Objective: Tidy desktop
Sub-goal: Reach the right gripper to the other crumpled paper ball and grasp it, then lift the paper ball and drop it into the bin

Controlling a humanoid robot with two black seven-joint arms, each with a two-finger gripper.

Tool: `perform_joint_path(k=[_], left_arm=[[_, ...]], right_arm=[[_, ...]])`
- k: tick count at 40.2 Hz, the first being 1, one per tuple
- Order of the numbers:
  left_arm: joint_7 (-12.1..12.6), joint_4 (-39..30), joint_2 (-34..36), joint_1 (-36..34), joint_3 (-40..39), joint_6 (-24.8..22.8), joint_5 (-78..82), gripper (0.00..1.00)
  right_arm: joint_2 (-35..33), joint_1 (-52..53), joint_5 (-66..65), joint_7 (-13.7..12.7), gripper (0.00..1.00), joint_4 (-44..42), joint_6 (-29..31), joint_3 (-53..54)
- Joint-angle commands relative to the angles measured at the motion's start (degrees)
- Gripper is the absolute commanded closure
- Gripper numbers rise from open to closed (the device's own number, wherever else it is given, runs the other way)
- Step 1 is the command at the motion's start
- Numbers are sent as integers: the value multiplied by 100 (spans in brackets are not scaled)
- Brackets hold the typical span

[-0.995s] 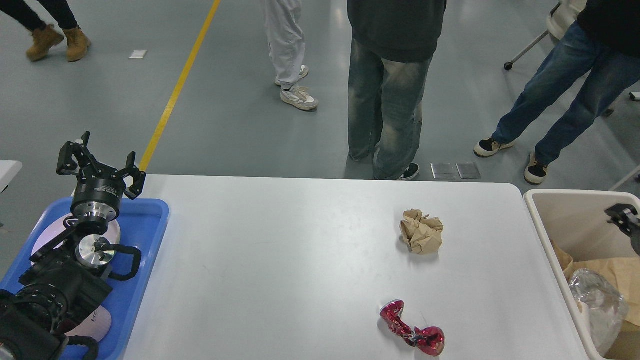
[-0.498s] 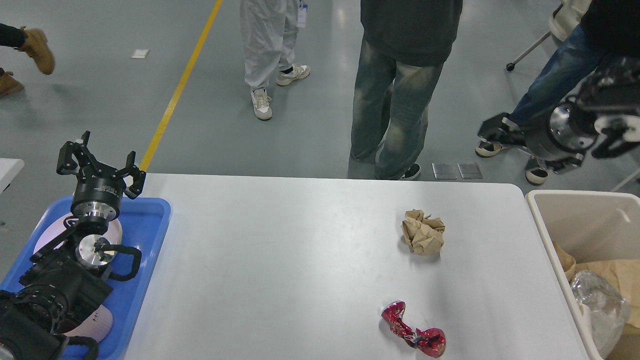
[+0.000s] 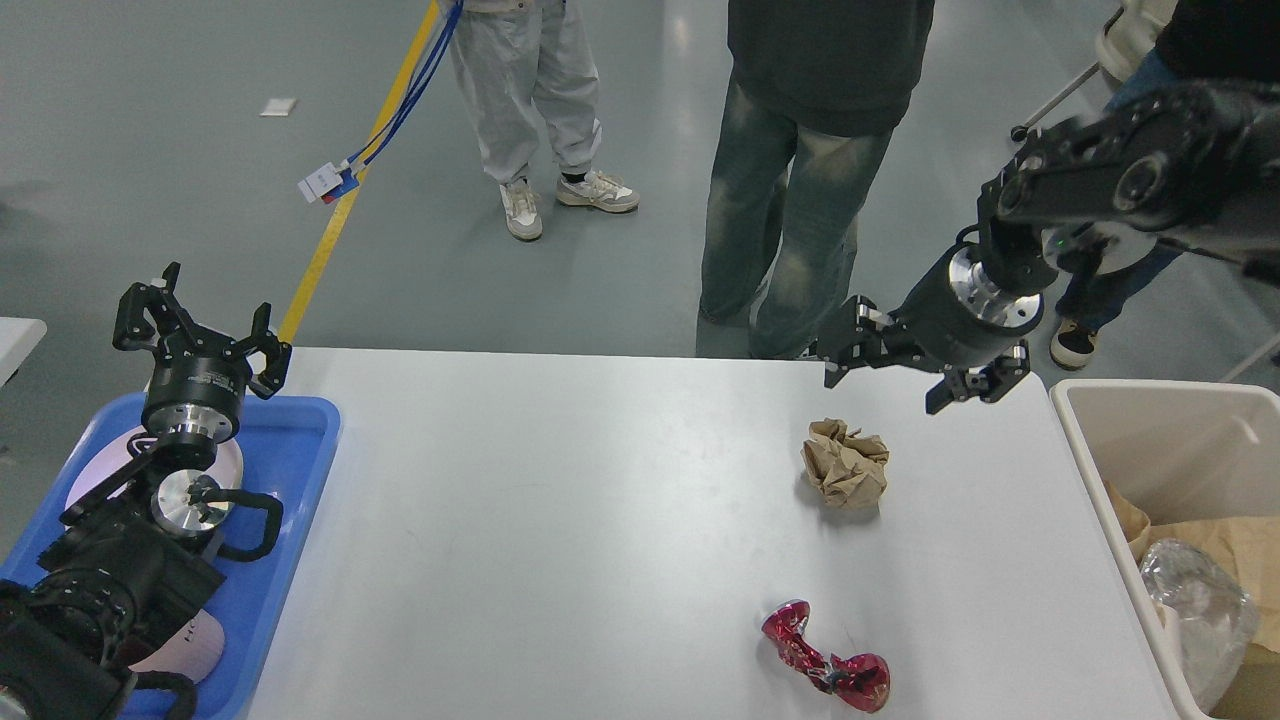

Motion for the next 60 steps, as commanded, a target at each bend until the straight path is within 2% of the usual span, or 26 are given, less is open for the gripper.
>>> perform_joint_path(k=[1, 6, 18, 30, 33, 36, 40, 42, 43, 47, 56, 60], left_arm=[[0, 0, 0, 0, 0, 0, -1, 4], [0, 0, 0, 0, 0, 0, -1, 4], [0, 0, 0, 0, 0, 0, -1, 4], [0, 0, 0, 0, 0, 0, -1, 4], [0, 0, 0, 0, 0, 0, -1, 4], [0, 0, 0, 0, 0, 0, -1, 4], [0, 0, 0, 0, 0, 0, -1, 4], [0, 0, 0, 0, 0, 0, -1, 4], [0, 0, 0, 0, 0, 0, -1, 4], [0, 0, 0, 0, 0, 0, -1, 4], [0, 0, 0, 0, 0, 0, -1, 4], [0, 0, 0, 0, 0, 0, -9, 4]], right_arm=[[89, -1186, 0, -4, 0, -424, -1047, 151], [256, -2013, 0, -13, 0, -907, -1892, 388], [502, -3235, 9, -13, 0, -1901, -2701, 898], [959, -4044, 9, -13, 0, -3105, -3026, 942], [995, -4115, 9, -13, 2, -3141, -3053, 942], [1012, -4176, 9, -22, 19, -3132, -3062, 942], [1038, -4282, 9, -21, 33, -3132, -3062, 942], [1038, -4299, 9, -22, 45, -3106, -3062, 942], [1038, -4308, 9, -22, 53, -3079, -3062, 942], [1056, -4308, 88, -22, 100, -3018, -3062, 951], [977, -4098, 141, -22, 100, -2711, -3053, 986], [531, -3625, 150, -13, 100, -2150, -3018, 1012]])
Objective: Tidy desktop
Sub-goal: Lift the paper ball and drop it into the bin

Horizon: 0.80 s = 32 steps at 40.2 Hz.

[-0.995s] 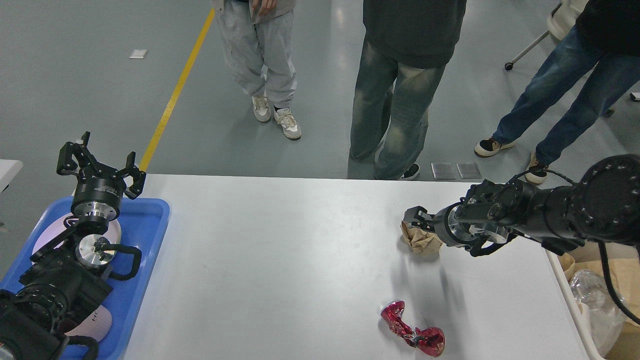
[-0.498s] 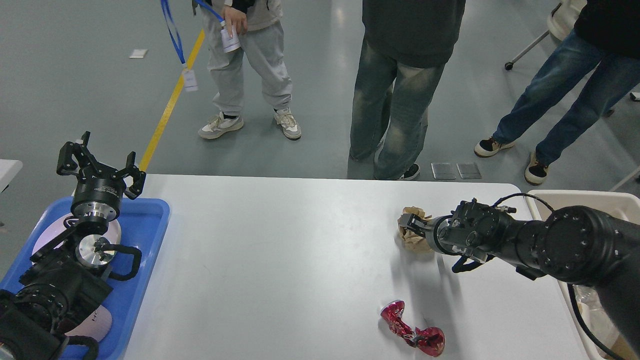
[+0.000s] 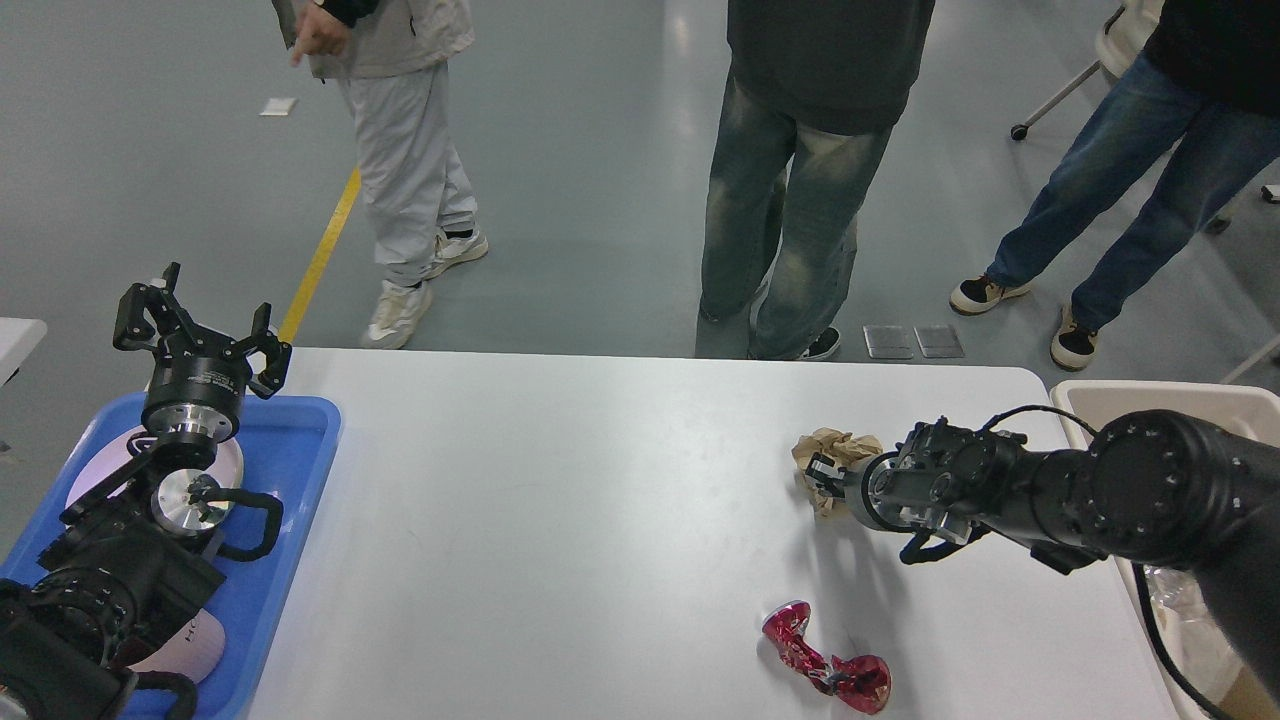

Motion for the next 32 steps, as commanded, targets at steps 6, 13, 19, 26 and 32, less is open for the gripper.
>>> perform_joint_path(k=[6, 13, 19, 26, 32], left_arm=[[0, 0, 0, 0, 0, 0, 0, 4], [0, 0, 0, 0, 0, 0, 0, 4], [0, 0, 0, 0, 0, 0, 0, 4], [0, 0, 0, 0, 0, 0, 0, 4], [0, 0, 0, 0, 0, 0, 0, 4]], right_arm=[[-1306, 1529, -10, 9, 100, 1752, 131, 401], [-2502, 3699, -10, 9, 100, 3134, 902, 349], [-3065, 4869, -10, 9, 100, 3407, 1632, 235], [-3479, 4951, -28, 9, 100, 3163, 1635, -142], [-3708, 3749, -28, 9, 100, 2442, 950, -679]])
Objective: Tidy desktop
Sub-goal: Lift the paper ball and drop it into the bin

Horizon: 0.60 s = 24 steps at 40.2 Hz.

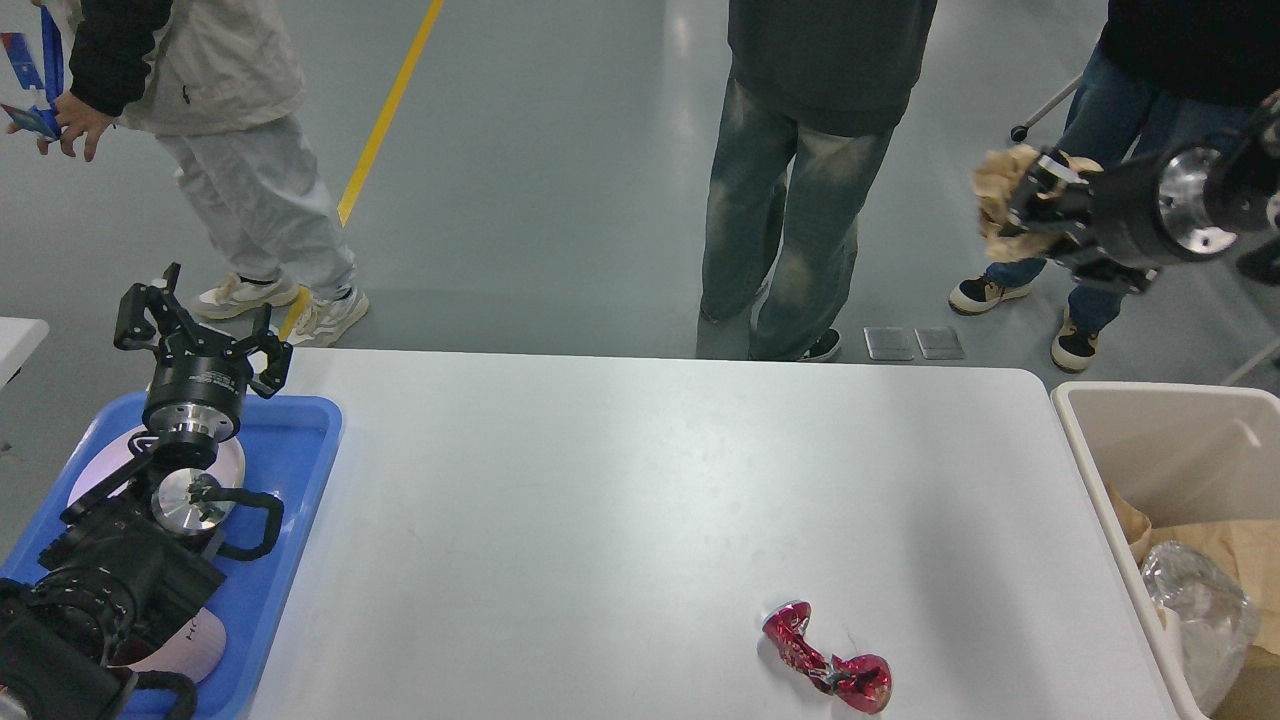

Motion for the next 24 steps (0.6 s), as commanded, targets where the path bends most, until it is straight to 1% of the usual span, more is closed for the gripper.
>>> perform_joint_path(k=[1, 4, 5, 6, 8, 9, 10, 12, 13, 16, 19, 24], left_arm=[[0, 0, 0, 0, 0, 0, 0, 4], [0, 0, 0, 0, 0, 0, 0, 4], [0, 0, 0, 0, 0, 0, 0, 4], [0, 0, 0, 0, 0, 0, 0, 4], [0, 0, 0, 0, 0, 0, 0, 4], [0, 0, 0, 0, 0, 0, 0, 4], [0, 0, 0, 0, 0, 0, 0, 4], [0, 0, 0, 0, 0, 0, 0, 4], [0, 0, 0, 0, 0, 0, 0, 4], [0, 0, 0, 0, 0, 0, 0, 4], [0, 0, 0, 0, 0, 0, 0, 4], [0, 0, 0, 0, 0, 0, 0, 4]], right_arm=[[-244, -1454, -11, -3, 100, -798, -665, -326], [-263, -2239, -20, 6, 100, -1335, -825, -291], [-263, -2485, -29, 6, 95, -1502, -869, -291], [-254, -2740, -37, 6, 88, -1713, -921, -291], [-245, -3284, -46, 6, 69, -2178, -1071, -291], [-193, -3879, -46, 14, 42, -2703, -1280, -265], [-149, -4172, -46, 14, 29, -2969, -1395, -239], [9, -4700, -29, 14, 5, -3461, -1615, -160], [114, -4937, -11, 14, 0, -3664, -1703, -98], [343, -5588, -2, 14, 0, -4113, -1801, 95], [423, -6107, -11, 14, 0, -4316, -1810, 349], [423, -6196, -11, 23, 0, -4308, -1801, 526]])
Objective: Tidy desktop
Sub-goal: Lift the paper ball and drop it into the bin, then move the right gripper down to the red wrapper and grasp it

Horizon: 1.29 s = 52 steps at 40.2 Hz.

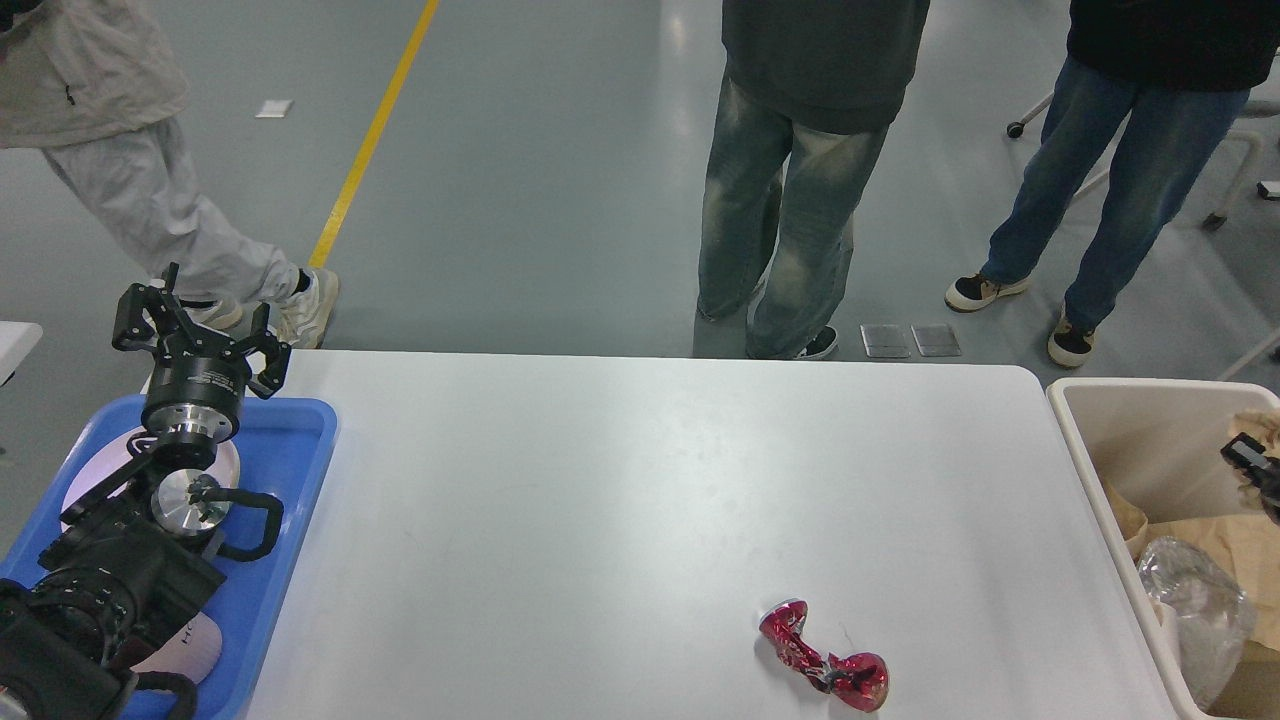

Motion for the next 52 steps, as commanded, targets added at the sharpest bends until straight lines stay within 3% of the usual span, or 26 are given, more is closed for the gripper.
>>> perform_joint_path(k=[1, 16, 24, 34, 41, 46, 47, 52], left_arm=[[0, -1, 1, 0, 0, 0, 2, 4], [0, -1, 1, 0, 0, 0, 2, 4], [0, -1, 1, 0, 0, 0, 2, 4], [0, -1, 1, 0, 0, 0, 2, 4], [0, -1, 1, 0, 0, 0, 2, 4], [0, -1, 1, 0, 0, 0, 2, 4], [0, -1, 1, 0, 0, 0, 2, 4], [0, -1, 1, 0, 0, 0, 2, 4]], right_arm=[[23, -198, -1, 6, 0, -44, -4, 183], [137, -41, -19, 6, 0, 53, 5, 157], [479, 1381, -89, -21, 0, 869, 22, -238], [1788, 3351, -89, -56, 0, 2003, 215, -1276], [2377, 4731, -89, -47, 0, 2838, 1900, -1215], [2536, 5311, -63, -30, 0, 3041, 3307, -890], [2527, 5451, -37, -30, 0, 3050, 3823, -689], [2527, 5742, 8, -30, 0, 3059, 4732, -503]])
